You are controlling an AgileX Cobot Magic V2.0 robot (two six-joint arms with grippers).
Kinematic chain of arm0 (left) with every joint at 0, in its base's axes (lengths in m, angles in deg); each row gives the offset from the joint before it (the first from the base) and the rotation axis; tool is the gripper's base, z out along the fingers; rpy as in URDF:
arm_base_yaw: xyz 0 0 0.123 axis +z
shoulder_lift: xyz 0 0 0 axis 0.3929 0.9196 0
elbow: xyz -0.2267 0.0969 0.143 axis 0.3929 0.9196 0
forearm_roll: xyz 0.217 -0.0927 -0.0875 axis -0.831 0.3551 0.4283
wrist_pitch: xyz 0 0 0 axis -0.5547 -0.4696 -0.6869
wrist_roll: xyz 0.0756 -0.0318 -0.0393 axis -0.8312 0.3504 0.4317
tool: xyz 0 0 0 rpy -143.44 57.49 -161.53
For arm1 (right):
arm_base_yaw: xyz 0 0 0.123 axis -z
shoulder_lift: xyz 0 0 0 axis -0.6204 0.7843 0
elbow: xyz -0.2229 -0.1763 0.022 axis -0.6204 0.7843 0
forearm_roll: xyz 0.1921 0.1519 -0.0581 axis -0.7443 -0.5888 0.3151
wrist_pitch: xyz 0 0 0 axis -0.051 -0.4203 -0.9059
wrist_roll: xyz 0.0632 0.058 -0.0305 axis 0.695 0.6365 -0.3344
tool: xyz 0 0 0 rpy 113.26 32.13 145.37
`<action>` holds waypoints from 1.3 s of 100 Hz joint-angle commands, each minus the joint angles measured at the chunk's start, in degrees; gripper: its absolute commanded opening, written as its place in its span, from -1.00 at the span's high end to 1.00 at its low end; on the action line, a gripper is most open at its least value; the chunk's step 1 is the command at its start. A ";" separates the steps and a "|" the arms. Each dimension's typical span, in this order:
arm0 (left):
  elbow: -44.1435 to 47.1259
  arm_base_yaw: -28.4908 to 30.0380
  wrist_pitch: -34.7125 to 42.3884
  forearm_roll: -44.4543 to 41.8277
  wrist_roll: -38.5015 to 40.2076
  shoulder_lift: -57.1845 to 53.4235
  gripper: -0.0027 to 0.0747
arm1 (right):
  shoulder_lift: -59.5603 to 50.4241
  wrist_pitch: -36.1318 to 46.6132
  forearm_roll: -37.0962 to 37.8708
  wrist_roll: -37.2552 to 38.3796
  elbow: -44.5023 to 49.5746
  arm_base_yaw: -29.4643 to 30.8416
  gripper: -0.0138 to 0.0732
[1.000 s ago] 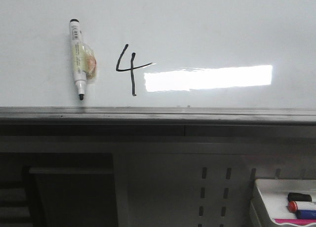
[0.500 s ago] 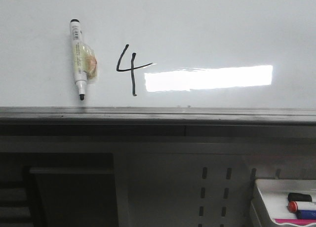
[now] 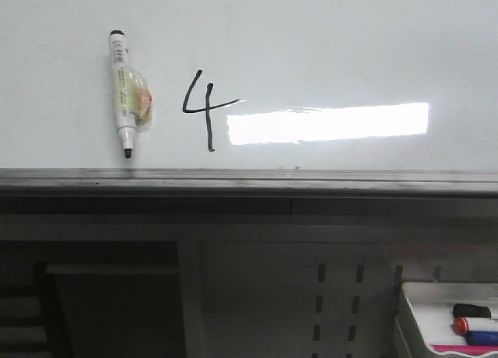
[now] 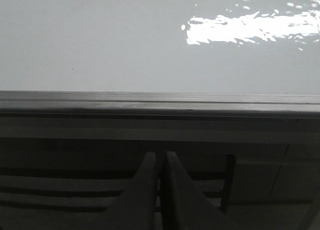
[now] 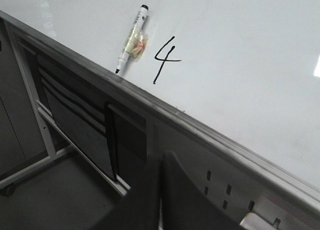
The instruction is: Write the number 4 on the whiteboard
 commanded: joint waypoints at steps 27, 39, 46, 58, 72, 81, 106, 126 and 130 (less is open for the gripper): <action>1.88 0.23 2.82 0.05 0.02 -1.43 0.98 | 0.48 4.23 0.76 -0.02 -1.48 0.41 0.83; 1.88 0.23 2.82 0.05 0.02 -1.43 0.98 | 0.48 4.23 0.76 -0.02 -1.48 0.41 0.83; 1.88 0.23 2.82 0.05 0.02 -1.43 0.98 | 0.48 4.23 0.76 -0.02 -1.48 0.41 0.83; 1.88 0.23 2.82 0.05 0.02 -1.43 0.98 | 0.48 4.23 0.76 -0.02 -1.48 0.41 0.83; 1.88 0.23 2.82 0.05 0.02 -1.43 0.98 | 0.48 4.23 0.76 -0.02 -1.48 0.41 0.83; 1.88 0.23 2.82 0.05 0.02 -1.43 0.98 | 0.48 4.23 0.76 -0.02 -1.39 0.41 0.83; 1.88 0.23 2.82 0.05 0.02 -1.43 0.98 | 0.48 7.80 1.92 -0.02 2.67 4.35 0.83; 1.88 0.23 2.82 0.05 0.02 -1.43 0.98 | 0.48 23.59 1.42 0.75 9.17 18.88 0.83; 1.88 0.23 2.82 0.05 0.02 -1.43 0.98 | 0.48 28.84 1.42 2.23 11.05 22.10 0.83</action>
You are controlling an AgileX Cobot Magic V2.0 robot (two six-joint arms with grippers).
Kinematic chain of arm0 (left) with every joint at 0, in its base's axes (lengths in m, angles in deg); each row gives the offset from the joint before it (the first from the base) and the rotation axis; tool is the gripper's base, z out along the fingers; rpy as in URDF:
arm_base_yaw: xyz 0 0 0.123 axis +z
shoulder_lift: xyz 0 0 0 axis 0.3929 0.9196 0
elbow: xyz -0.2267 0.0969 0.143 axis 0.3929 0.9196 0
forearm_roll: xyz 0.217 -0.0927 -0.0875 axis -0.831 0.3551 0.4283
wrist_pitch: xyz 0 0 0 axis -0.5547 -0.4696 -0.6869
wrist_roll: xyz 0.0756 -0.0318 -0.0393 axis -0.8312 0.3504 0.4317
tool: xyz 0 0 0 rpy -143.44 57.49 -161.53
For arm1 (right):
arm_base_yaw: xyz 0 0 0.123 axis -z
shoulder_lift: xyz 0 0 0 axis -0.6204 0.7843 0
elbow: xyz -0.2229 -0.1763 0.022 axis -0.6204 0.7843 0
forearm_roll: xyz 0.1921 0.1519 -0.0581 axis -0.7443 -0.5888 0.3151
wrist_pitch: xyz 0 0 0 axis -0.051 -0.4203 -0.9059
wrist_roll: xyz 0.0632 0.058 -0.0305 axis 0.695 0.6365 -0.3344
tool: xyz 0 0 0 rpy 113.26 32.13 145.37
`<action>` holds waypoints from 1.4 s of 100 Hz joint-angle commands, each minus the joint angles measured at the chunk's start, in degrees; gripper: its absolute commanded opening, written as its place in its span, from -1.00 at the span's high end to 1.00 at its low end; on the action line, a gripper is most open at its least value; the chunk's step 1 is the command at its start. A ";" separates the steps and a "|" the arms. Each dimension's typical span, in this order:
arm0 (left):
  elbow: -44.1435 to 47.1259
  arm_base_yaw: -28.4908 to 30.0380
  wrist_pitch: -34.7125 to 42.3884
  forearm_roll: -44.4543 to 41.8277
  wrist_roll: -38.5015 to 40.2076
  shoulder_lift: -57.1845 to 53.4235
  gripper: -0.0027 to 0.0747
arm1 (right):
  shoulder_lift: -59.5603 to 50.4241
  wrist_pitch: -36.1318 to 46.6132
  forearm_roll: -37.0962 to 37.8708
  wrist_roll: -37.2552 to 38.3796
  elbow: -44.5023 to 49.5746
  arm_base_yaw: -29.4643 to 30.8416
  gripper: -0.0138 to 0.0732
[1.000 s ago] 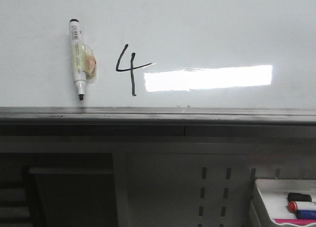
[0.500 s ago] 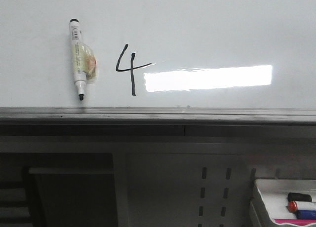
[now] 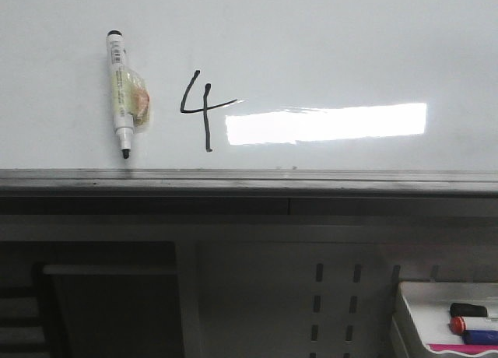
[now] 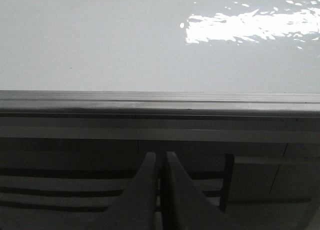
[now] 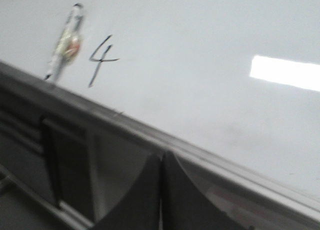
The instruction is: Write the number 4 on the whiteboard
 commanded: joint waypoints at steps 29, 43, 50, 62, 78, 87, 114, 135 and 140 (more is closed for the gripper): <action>1.88 0.23 2.93 0.15 0.02 -1.43 0.98 | 0.48 17.91 0.19 8.10 7.69 22.58 0.83; 1.88 0.23 2.93 0.15 0.02 -1.43 0.98 | -0.75 10.89 0.19 8.10 7.69 24.33 0.83; 1.88 0.23 2.93 0.15 0.02 -1.43 0.98 | -4.11 5.22 0.19 8.10 7.69 24.55 0.83; 1.88 0.23 2.96 0.15 0.02 -1.43 0.98 | -8.84 -4.69 0.19 8.10 7.69 26.10 0.83; 1.88 0.23 2.96 0.15 0.02 -1.43 0.98 | -9.01 -9.78 0.19 8.10 7.69 27.86 0.83; 1.88 0.23 2.96 0.15 0.02 -1.43 0.98 | -9.01 -9.81 0.19 8.10 7.69 27.86 0.83; 1.88 0.23 2.96 0.15 0.02 -1.43 0.98 | -9.01 -9.81 0.19 8.10 7.69 27.86 0.83; 1.88 0.23 2.96 0.15 0.02 -1.43 0.98 | -9.01 -9.81 0.19 8.10 7.69 27.86 0.83; 1.88 0.23 2.96 0.15 0.02 -1.43 0.98 | -9.01 -9.81 0.19 8.10 7.69 27.86 0.83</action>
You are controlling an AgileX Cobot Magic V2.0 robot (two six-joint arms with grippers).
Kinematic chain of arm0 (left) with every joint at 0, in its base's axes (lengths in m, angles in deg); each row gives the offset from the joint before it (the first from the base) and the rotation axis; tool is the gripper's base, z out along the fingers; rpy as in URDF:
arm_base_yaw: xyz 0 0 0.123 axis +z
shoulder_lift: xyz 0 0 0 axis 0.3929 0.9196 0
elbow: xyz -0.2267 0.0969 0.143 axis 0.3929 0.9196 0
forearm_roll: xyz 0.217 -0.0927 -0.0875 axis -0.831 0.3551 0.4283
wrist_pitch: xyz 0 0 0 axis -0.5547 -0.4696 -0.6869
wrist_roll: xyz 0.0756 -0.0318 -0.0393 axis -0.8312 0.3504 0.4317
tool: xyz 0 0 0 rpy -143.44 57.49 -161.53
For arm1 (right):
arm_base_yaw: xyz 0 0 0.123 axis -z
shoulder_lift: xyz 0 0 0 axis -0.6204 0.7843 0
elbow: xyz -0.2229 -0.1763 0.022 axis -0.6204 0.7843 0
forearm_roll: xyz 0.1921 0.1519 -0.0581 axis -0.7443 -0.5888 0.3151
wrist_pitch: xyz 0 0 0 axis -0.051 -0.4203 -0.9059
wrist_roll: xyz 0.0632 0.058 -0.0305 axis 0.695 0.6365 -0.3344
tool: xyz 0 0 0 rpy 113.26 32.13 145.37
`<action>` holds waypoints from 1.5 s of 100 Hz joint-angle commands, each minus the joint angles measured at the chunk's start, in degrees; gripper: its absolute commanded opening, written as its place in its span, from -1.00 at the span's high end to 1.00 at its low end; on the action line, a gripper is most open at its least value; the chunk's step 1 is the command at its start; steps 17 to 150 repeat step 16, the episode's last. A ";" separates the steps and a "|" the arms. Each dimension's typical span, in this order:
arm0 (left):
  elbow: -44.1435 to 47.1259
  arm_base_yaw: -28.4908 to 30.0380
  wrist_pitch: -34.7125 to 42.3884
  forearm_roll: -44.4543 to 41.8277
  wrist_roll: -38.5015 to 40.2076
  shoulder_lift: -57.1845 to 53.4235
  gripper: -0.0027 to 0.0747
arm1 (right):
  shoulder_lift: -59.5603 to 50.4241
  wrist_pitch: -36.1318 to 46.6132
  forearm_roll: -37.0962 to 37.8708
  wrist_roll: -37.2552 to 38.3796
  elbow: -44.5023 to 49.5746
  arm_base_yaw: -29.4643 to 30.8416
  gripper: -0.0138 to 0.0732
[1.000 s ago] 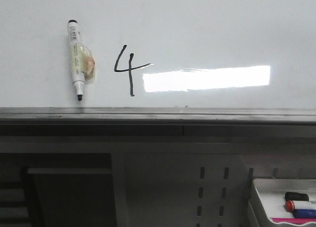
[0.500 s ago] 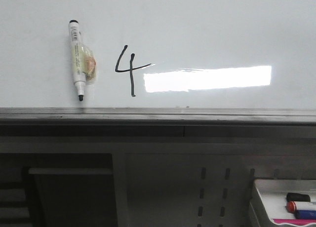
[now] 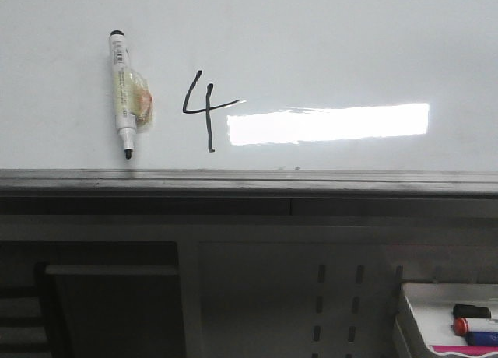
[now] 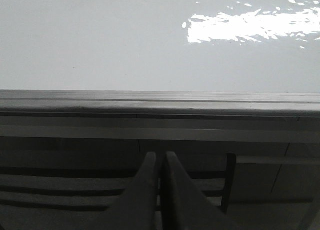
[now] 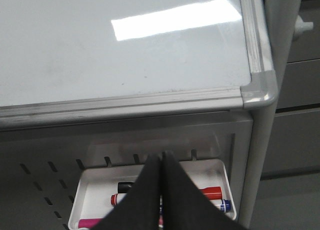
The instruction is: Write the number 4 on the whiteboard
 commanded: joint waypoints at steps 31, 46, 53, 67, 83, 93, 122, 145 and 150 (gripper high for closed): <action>1.88 0.23 2.99 0.15 0.02 -1.43 0.98 | -1.02 0.78 0.19 -0.16 1.08 0.36 0.83; 1.88 0.23 2.99 0.15 0.02 -1.43 0.98 | -1.02 0.78 0.19 -0.16 1.08 0.36 0.83; 1.88 0.23 2.99 0.15 0.02 -1.43 0.98 | -1.02 0.78 0.19 -0.16 1.08 0.36 0.83; 1.88 0.23 2.99 0.15 0.02 -1.43 0.98 | -1.02 0.78 0.19 -0.16 1.08 0.36 0.83; 1.88 0.23 2.99 0.15 0.02 -1.43 0.98 | -1.02 0.78 0.19 -0.16 1.08 0.36 0.83; 1.88 0.23 2.99 0.15 0.02 -1.43 0.98 | -1.02 0.78 0.19 -0.16 1.08 0.36 0.83; 1.88 0.23 2.99 0.15 0.02 -1.43 0.98 | -1.02 0.78 0.19 -0.16 1.08 0.36 0.83; 1.88 0.23 2.99 0.15 0.02 -1.43 0.98 | -1.02 0.78 0.19 -0.16 1.08 0.36 0.83; 1.88 0.23 2.99 0.15 0.02 -1.43 0.98 | -1.02 0.78 0.19 -0.16 1.08 0.36 0.83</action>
